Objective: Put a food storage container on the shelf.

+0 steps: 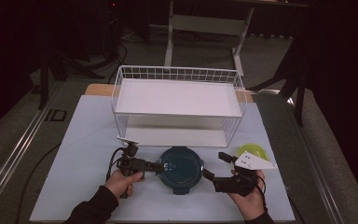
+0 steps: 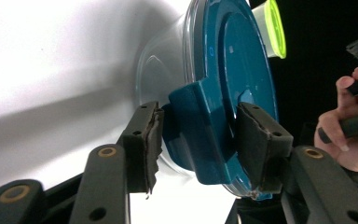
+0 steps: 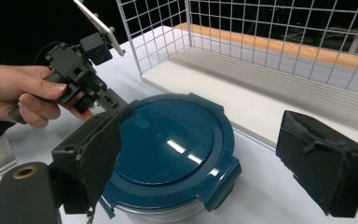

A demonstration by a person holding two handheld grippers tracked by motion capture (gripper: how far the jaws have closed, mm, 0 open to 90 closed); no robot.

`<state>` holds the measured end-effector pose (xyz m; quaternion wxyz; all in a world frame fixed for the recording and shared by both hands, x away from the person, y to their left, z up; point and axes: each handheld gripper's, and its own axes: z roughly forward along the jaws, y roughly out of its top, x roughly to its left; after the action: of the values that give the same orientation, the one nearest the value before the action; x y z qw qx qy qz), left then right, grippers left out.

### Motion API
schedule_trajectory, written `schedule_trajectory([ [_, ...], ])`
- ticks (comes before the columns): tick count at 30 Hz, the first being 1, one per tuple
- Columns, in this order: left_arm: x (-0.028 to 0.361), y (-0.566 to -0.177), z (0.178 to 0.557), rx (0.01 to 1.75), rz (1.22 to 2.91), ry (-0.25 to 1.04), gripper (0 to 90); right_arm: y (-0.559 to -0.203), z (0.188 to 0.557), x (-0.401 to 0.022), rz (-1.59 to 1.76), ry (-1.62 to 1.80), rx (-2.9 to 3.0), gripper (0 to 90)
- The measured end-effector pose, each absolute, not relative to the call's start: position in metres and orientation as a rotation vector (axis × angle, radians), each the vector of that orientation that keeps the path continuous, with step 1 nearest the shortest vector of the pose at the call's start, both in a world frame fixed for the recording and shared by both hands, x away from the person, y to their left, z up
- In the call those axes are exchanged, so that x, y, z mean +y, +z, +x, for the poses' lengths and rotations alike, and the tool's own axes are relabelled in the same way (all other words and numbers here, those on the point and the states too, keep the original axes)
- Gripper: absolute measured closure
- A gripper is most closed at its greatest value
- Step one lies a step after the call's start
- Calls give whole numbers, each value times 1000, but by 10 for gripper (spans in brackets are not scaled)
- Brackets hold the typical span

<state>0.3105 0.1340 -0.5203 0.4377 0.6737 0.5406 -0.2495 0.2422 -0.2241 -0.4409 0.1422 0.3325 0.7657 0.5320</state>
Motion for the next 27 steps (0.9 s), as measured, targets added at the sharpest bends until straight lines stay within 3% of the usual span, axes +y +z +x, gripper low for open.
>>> schedule_trajectory([
  [8,134,-519,311,1410,1635,-646,533,-443,242,-223,963,1527,2211,141],
  [27,134,-513,311,1279,1756,-619,538,-467,264,-229,1253,1476,2371,236],
])
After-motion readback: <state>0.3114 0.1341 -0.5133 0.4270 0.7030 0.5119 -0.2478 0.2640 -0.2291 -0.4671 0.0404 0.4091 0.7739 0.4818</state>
